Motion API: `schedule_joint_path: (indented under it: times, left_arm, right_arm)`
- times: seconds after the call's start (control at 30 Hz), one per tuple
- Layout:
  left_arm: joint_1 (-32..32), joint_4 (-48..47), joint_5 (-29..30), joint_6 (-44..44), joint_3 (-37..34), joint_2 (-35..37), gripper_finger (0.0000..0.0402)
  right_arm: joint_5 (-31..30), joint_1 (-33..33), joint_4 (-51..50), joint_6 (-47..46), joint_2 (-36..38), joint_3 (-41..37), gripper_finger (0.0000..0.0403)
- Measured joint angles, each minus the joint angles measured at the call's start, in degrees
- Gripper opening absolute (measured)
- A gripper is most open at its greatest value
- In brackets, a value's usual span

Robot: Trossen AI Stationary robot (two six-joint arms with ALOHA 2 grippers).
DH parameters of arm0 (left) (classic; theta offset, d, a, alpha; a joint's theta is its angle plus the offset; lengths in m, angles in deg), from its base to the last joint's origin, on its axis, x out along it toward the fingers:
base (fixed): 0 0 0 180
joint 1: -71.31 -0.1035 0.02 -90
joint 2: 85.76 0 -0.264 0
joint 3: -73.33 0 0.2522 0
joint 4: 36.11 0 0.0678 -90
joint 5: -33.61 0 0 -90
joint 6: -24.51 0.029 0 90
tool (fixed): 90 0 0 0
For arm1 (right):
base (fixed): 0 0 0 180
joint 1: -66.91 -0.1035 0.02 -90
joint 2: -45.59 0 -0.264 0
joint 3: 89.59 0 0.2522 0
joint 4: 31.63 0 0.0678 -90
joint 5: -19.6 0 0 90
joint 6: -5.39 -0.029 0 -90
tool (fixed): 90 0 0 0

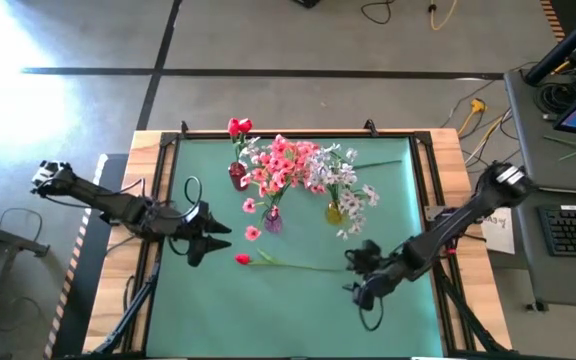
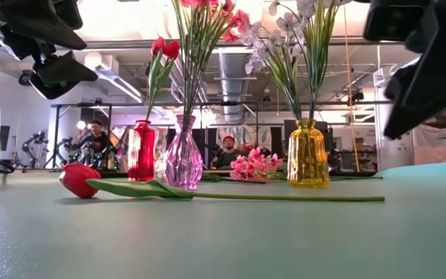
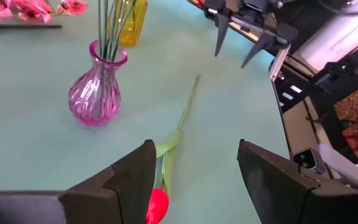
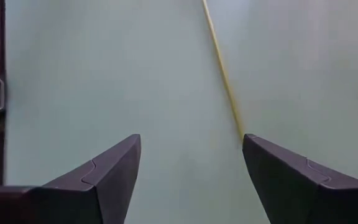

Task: Sort flowers into vase by color
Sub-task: Put the red flower into the red vase

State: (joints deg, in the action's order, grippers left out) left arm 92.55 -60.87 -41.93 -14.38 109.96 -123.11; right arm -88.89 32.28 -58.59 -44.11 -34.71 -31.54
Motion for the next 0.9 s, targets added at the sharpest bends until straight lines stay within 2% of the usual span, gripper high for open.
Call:
schedule_joint_path:
  times: [0.1,0.4,0.63,0.9]
  left_arm:
    - [0.42,-0.01,0.00,-0.98,0.00,-0.59,0.0217]
    - [0.59,0.56,0.00,-1.15,-0.02,-0.92,0.0217]
    - [0.59,1.35,0.02,-1.15,-0.02,-0.93,0.0217]
    - [0.59,1.42,0.00,-1.30,-0.02,-1.14,0.0217]
  right_arm:
    - [-3.21,0.00,2.94,4.24,-4.43,1.89,0.0267]
    - [-11.63,0.57,3.35,15.90,-15.43,11.85,0.0246]
    - [-13.09,3.34,3.38,23.44,-23.63,20.99,0.0238]
    - [-12.22,9.53,3.35,29.14,-31.03,29.11,0.0223]
